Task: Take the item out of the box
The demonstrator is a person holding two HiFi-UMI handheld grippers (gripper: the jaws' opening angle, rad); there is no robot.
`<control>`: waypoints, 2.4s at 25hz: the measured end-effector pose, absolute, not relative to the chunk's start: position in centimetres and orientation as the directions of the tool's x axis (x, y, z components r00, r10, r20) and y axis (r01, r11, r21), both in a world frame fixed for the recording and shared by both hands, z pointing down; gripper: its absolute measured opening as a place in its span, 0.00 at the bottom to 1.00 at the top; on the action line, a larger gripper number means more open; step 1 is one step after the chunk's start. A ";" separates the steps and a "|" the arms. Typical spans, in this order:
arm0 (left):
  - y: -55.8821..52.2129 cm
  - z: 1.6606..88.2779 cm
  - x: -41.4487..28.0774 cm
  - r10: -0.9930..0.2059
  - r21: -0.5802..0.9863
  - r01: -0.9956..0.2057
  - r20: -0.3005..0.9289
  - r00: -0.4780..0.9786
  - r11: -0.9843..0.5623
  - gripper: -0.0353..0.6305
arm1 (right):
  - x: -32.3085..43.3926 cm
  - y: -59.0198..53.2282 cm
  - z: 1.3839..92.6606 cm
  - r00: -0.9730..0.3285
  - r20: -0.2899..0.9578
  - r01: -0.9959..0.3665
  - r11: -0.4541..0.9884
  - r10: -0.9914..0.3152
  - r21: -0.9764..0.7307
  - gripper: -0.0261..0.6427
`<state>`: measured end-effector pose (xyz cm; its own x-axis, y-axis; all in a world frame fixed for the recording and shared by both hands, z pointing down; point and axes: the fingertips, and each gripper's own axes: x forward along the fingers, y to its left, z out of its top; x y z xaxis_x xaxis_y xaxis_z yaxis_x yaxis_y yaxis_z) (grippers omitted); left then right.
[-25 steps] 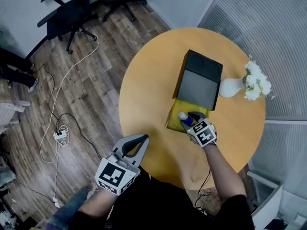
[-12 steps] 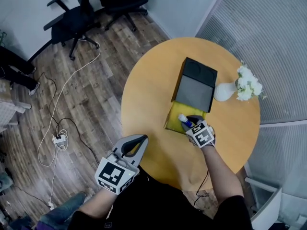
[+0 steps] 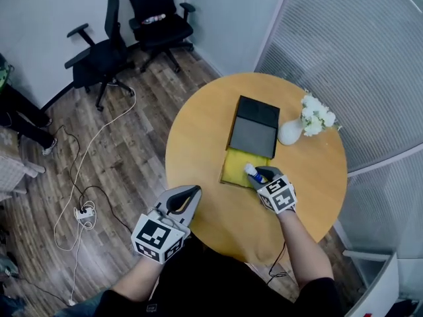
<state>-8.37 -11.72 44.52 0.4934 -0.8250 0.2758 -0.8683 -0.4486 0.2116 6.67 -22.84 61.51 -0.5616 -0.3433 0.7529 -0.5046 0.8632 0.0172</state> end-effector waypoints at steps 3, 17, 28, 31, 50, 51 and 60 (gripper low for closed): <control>-11.5 43.5 -7.4 -0.821 0.197 -0.861 0.261 0.507 -0.469 0.07 | 7.3 -21.8 59.4 -0.592 0.715 -0.525 0.851 -0.373 0.009 0.25; -12.4 40.1 -2.6 -0.783 0.134 -0.813 0.220 0.582 -0.566 0.07 | 9.3 -18.5 49.5 -0.712 0.507 -0.579 0.815 -0.486 -0.032 0.25; -13.9 38.3 0.6 -0.750 0.087 -0.774 0.201 0.630 -0.627 0.07 | 12.7 -15.8 41.6 -0.780 0.271 -0.604 0.792 -0.564 -0.093 0.25; -14.1 37.9 1.1 -0.743 0.079 -0.766 0.197 0.639 -0.638 0.07 | 13.8 -15.1 40.1 -0.782 0.215 -0.614 0.782 -0.585 -0.107 0.25; -13.2 34.3 0.6 -0.741 0.037 -0.752 0.143 0.656 -0.658 0.07 | 19.8 -9.1 33.6 -0.739 -0.046 -0.665 0.739 -0.672 -0.110 0.25; -13.1 34.4 0.6 -0.742 0.038 -0.753 0.145 0.654 -0.657 0.07 | 19.8 -8.8 33.3 -0.744 -0.068 -0.656 0.746 -0.665 -0.119 0.25; -12.7 34.8 0.1 -0.748 0.045 -0.760 0.152 0.646 -0.648 0.07 | 20.4 -8.4 32.7 -0.726 -0.133 -0.659 0.738 -0.675 -0.146 0.24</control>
<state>0.12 -12.72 34.78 0.6465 -0.7476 0.1521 -0.7602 -0.6481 0.0452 20.43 -8.39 32.73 -0.7259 -0.6748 -0.1329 -0.6591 0.7377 -0.1461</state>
